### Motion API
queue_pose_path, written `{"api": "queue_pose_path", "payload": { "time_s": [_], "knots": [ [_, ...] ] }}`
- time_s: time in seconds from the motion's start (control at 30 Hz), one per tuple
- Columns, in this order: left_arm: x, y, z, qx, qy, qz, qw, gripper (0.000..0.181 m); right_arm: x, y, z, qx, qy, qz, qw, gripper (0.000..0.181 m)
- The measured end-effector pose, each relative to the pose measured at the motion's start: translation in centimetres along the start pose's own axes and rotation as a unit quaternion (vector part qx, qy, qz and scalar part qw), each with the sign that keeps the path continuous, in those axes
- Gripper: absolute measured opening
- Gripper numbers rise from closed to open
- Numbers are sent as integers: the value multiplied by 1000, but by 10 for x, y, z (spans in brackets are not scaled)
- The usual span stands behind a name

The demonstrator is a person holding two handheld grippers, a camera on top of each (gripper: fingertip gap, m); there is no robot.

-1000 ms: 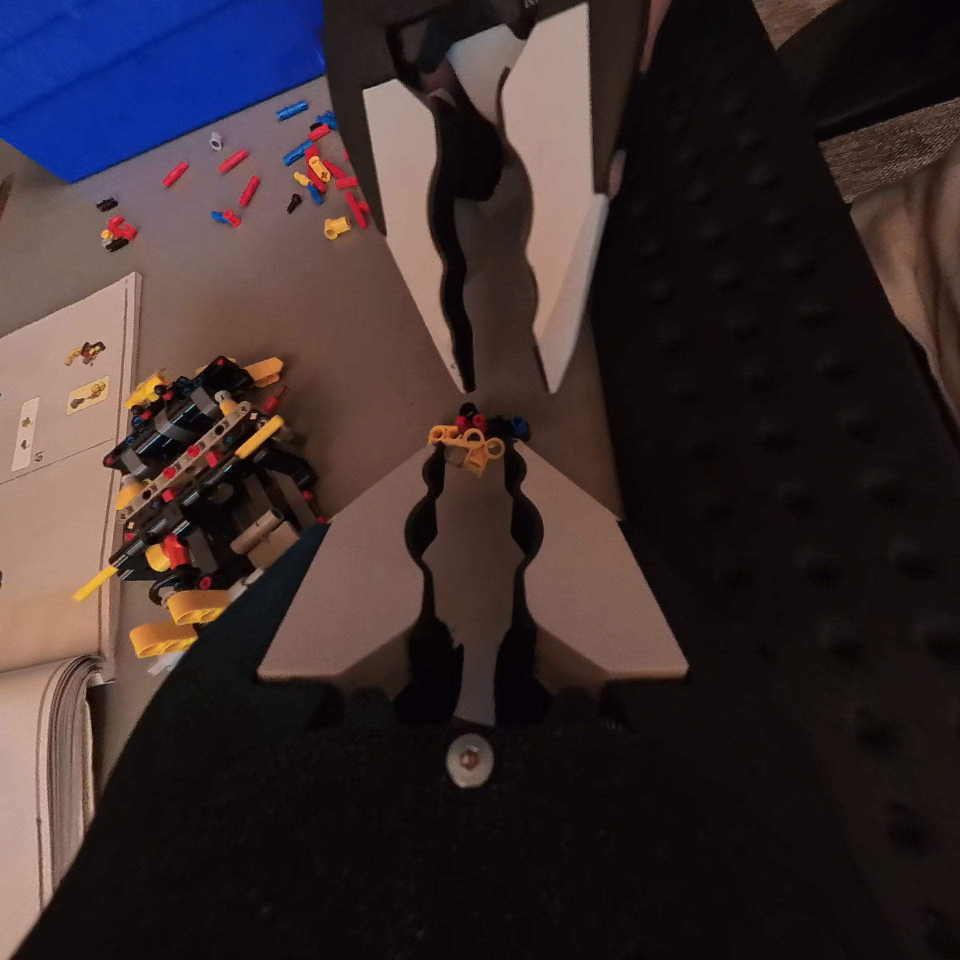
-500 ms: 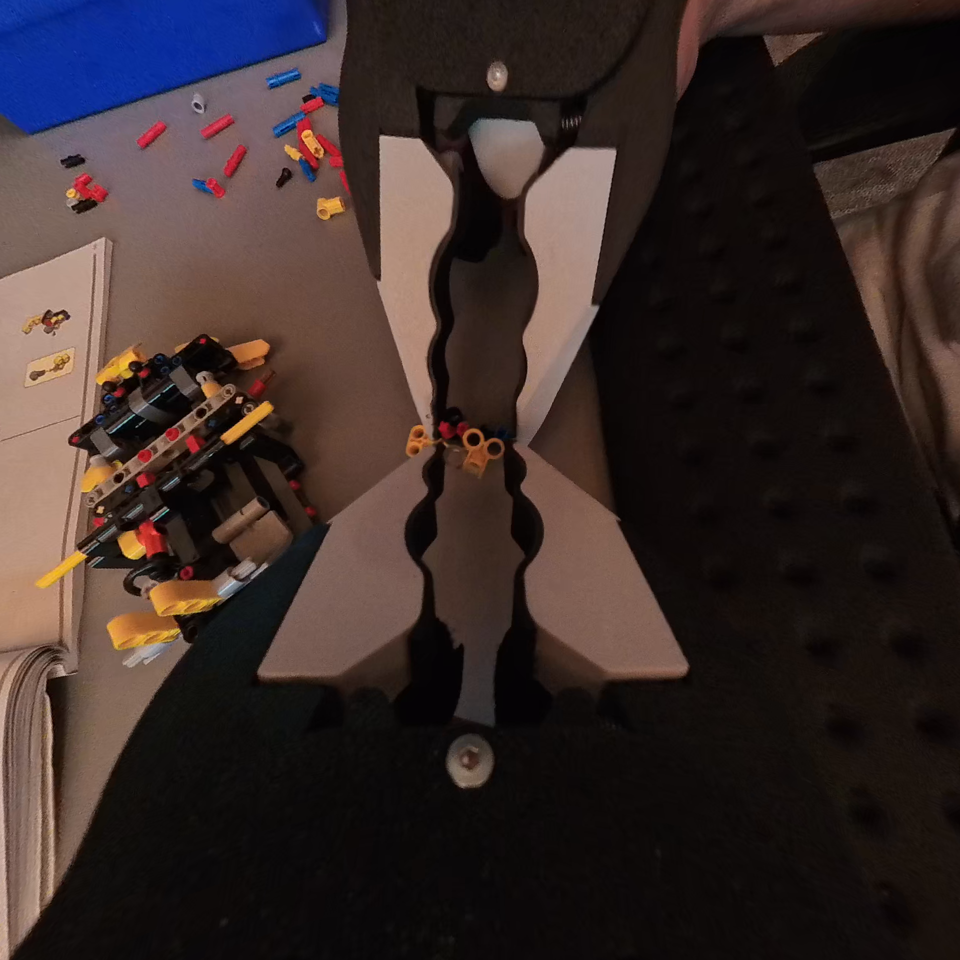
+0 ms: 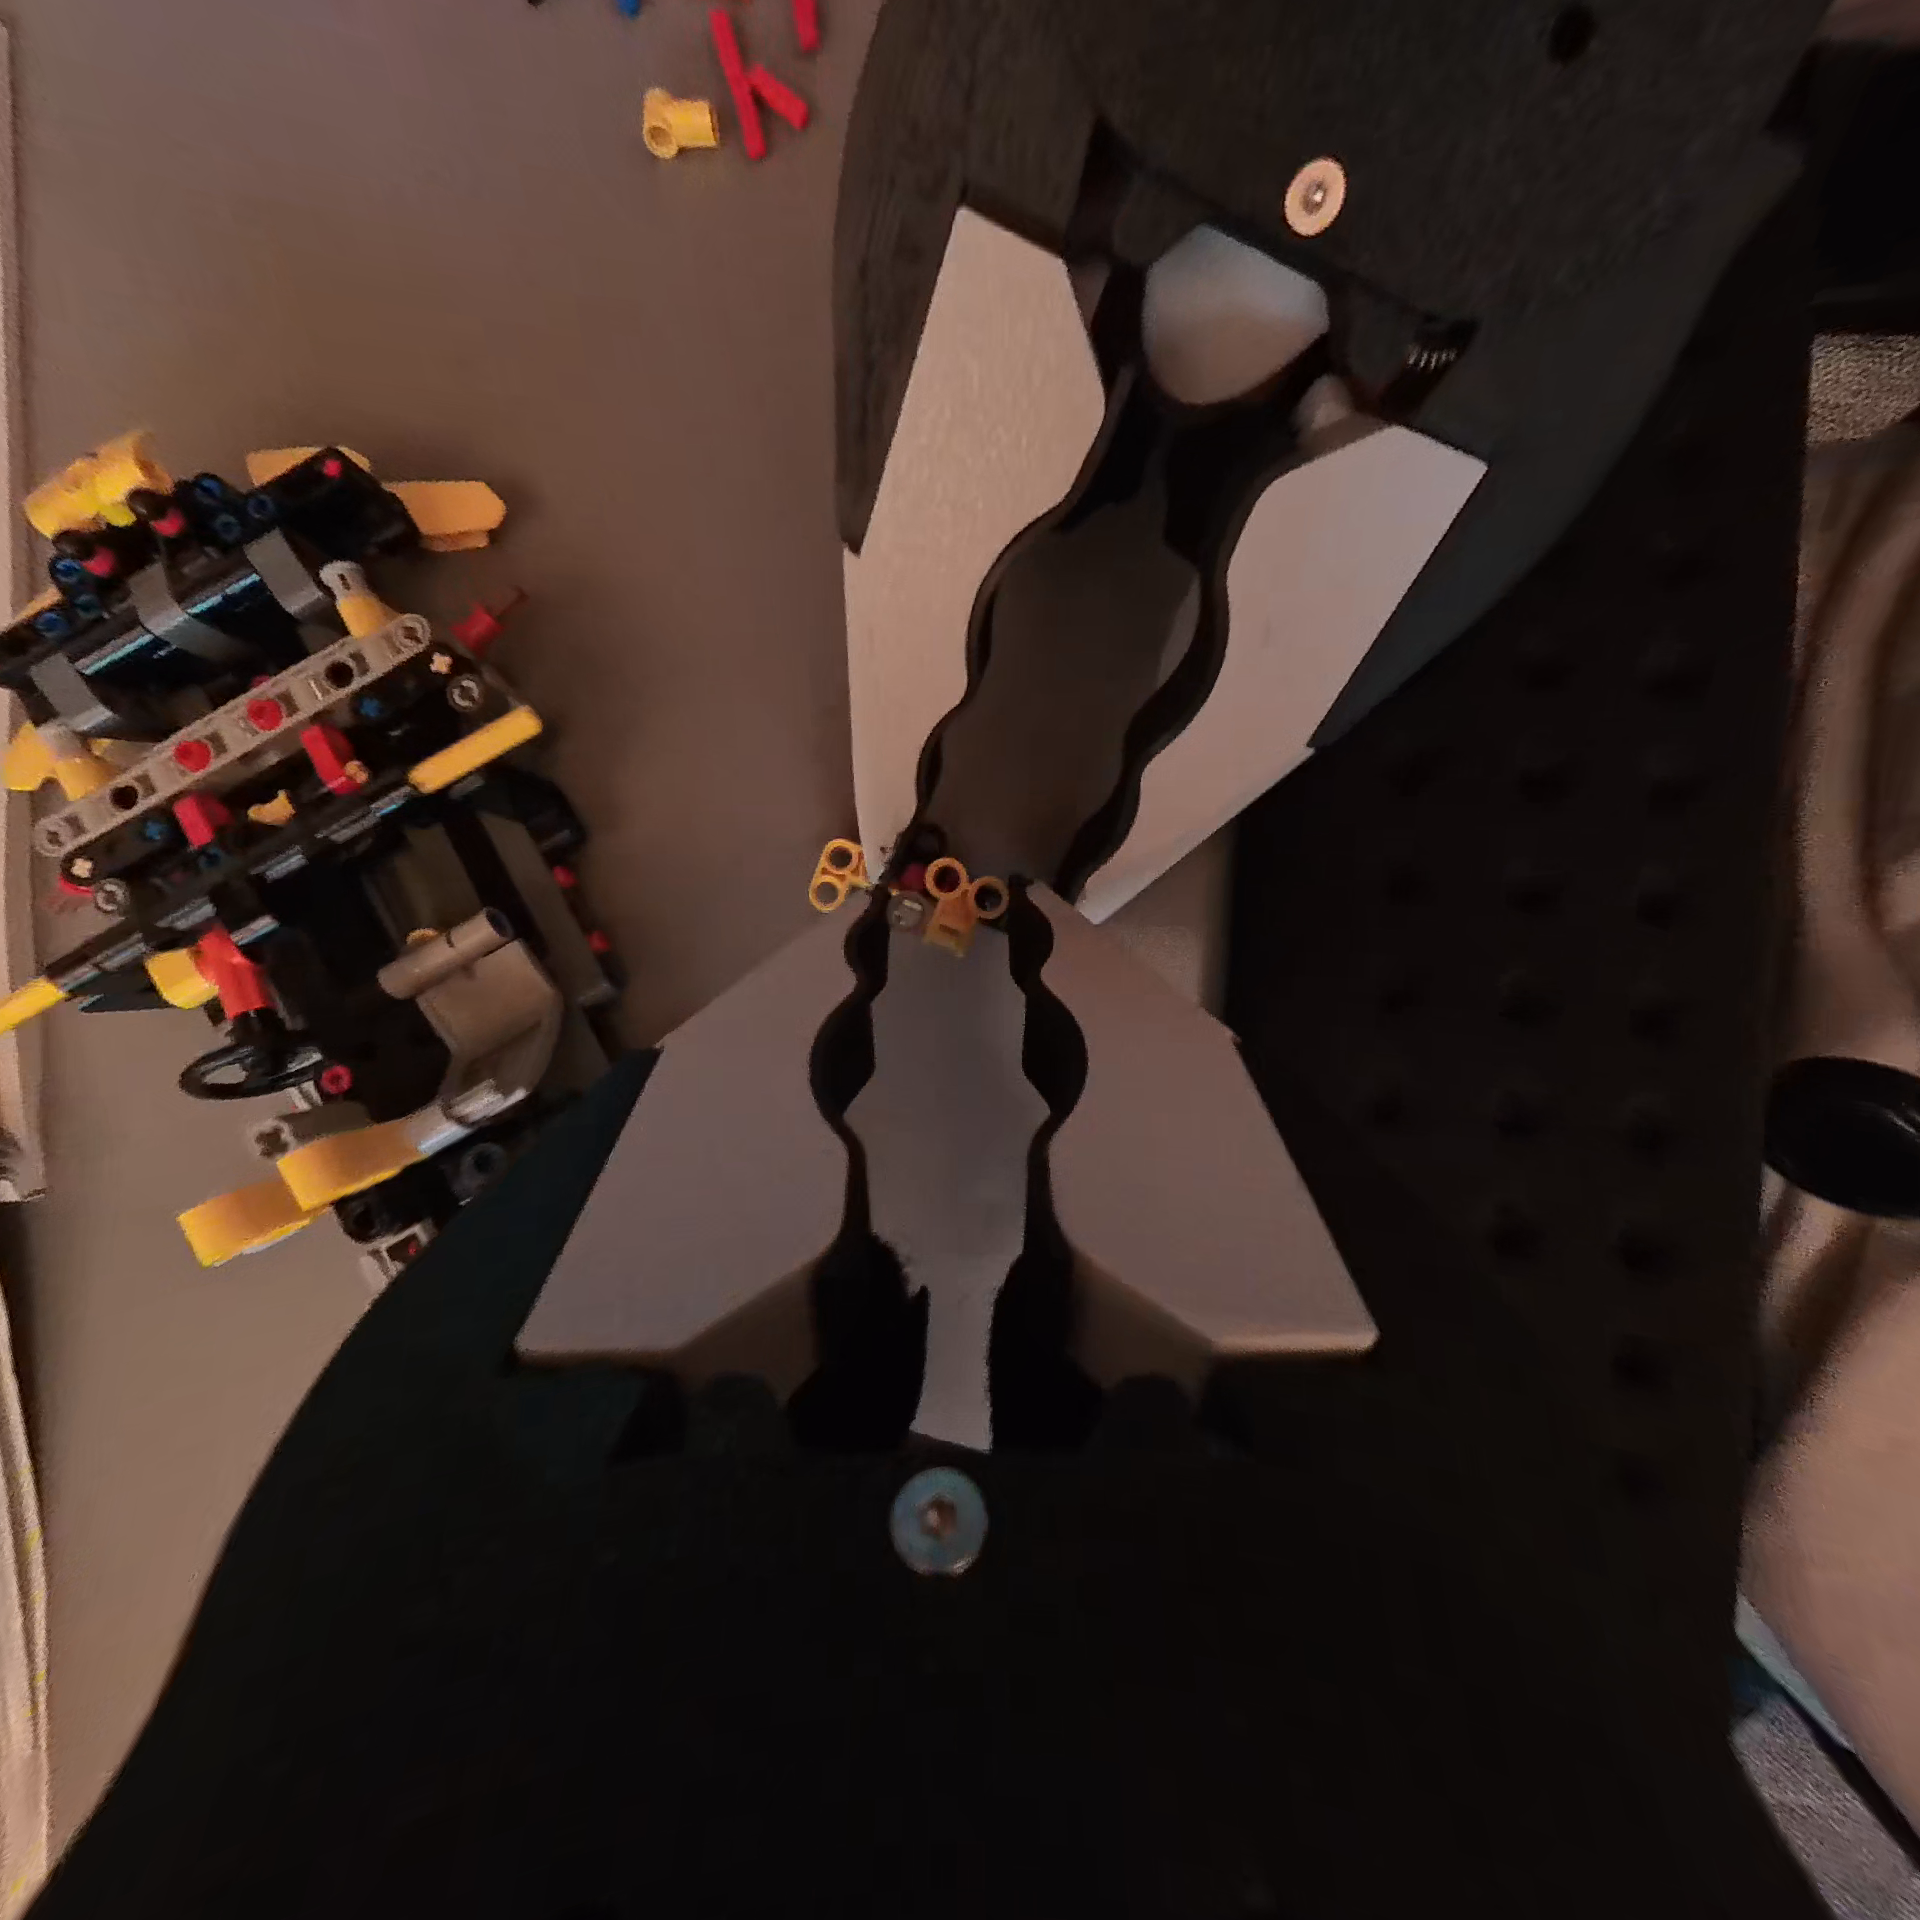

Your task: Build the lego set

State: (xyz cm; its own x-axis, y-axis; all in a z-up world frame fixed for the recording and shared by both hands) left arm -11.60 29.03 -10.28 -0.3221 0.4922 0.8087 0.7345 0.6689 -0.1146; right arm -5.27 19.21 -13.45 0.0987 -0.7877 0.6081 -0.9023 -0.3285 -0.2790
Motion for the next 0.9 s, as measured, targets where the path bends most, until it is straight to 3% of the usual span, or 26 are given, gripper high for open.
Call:
{"api": "queue_pose_path", "payload": {
  "time_s": [0.37, 0.5, 0.6, 0.77, 0.9],
  "knots": [
    [-5, 4, -8, 23, 55, 16, 998, 24, 0, 0, 4, 6, -2, 5, 1000, 32],
    [-5, 4, -9, 3, 66, 21, 998, 24, 9, -6, 8, -8, -11, -3, 1000, 40],
    [-5, 4, -8, -7, 63, 30, 998, 24, 23, -8, 4, -25, -68, -16, 997, 31],
    [-3, 7, -7, -24, 69, 43, 996, 24, 20, 1, 0, 29, -66, 11, 997, 33],
    [5, 9, -6, -84, 89, 40, 992, 24, 25, 2, -2, 40, -96, 28, 994, 25]
  ]
}}
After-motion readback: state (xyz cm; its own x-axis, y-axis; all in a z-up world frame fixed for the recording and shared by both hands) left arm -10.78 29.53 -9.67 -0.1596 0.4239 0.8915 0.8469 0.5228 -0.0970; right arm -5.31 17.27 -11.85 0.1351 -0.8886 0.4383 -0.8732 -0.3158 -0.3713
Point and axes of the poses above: each gripper's, where its closed fingertips meet, x back along the fingers, z out of its underside, y = z × x across the jaws, the point moved 10 cm from there along x, back along the fingers, and after that the axes turned 10 degrees about z, right-handed, at the moved point
